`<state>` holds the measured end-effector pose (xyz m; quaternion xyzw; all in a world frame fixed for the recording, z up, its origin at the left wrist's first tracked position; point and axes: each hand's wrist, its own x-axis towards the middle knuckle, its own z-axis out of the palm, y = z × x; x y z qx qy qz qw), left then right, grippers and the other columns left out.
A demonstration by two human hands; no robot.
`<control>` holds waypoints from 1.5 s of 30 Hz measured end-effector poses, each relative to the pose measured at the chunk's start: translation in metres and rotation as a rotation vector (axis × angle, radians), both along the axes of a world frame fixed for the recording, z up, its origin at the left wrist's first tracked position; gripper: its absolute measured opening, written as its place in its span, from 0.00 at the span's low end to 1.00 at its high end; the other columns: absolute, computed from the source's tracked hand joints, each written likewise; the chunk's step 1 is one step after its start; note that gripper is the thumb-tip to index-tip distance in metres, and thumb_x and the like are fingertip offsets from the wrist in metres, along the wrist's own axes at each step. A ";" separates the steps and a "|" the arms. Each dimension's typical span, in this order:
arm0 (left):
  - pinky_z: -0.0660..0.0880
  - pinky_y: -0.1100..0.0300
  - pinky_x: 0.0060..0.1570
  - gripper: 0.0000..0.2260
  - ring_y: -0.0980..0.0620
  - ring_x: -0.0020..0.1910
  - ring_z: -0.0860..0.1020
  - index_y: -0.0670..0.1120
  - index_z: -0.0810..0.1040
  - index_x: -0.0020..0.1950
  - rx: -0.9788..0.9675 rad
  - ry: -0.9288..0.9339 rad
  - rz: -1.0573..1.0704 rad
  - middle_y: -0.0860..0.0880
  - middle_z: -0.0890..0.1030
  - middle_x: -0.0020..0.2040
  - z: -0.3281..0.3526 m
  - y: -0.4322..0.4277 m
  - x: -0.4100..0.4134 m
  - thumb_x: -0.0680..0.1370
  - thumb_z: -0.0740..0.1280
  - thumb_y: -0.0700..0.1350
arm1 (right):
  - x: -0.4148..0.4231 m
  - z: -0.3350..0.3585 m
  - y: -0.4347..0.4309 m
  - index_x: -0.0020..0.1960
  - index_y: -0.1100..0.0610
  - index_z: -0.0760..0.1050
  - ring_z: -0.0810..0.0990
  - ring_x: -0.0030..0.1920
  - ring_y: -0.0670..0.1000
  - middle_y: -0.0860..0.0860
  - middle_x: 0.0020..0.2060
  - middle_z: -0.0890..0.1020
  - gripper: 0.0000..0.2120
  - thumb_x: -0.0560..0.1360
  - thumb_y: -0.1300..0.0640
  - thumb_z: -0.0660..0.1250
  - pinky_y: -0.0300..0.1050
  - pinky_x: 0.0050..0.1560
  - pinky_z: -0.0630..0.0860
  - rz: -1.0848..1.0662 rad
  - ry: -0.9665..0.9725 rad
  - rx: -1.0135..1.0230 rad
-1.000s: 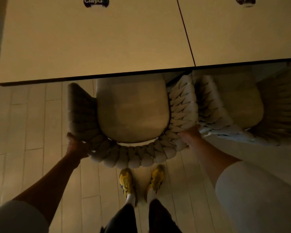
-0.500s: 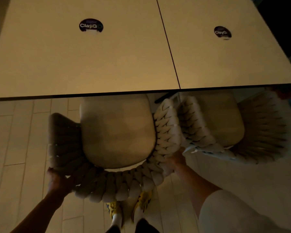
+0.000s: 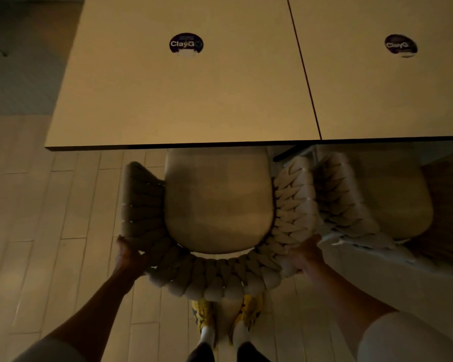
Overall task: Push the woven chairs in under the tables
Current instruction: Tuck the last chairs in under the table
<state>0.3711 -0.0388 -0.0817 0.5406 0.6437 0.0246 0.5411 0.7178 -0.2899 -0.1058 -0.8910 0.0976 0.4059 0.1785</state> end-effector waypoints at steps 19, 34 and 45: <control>0.81 0.35 0.48 0.26 0.35 0.52 0.80 0.52 0.59 0.64 0.041 0.061 0.025 0.41 0.75 0.57 -0.011 -0.009 -0.025 0.77 0.74 0.44 | -0.025 0.007 -0.008 0.82 0.58 0.37 0.76 0.66 0.64 0.65 0.71 0.73 0.49 0.79 0.55 0.71 0.53 0.61 0.79 0.174 -0.012 -0.045; 0.81 0.50 0.29 0.27 0.37 0.53 0.80 0.53 0.56 0.71 -0.050 0.080 0.092 0.38 0.72 0.65 -0.021 -0.002 -0.034 0.81 0.71 0.46 | -0.029 0.017 -0.005 0.82 0.59 0.35 0.77 0.66 0.63 0.64 0.72 0.71 0.52 0.78 0.54 0.73 0.53 0.57 0.82 0.192 0.008 -0.055; 0.81 0.48 0.28 0.28 0.39 0.48 0.80 0.51 0.56 0.73 -0.113 0.114 0.126 0.36 0.73 0.65 -0.017 0.004 -0.028 0.80 0.69 0.53 | -0.028 0.017 -0.003 0.82 0.58 0.41 0.79 0.61 0.64 0.64 0.69 0.73 0.50 0.76 0.58 0.75 0.46 0.28 0.77 0.163 -0.002 -0.086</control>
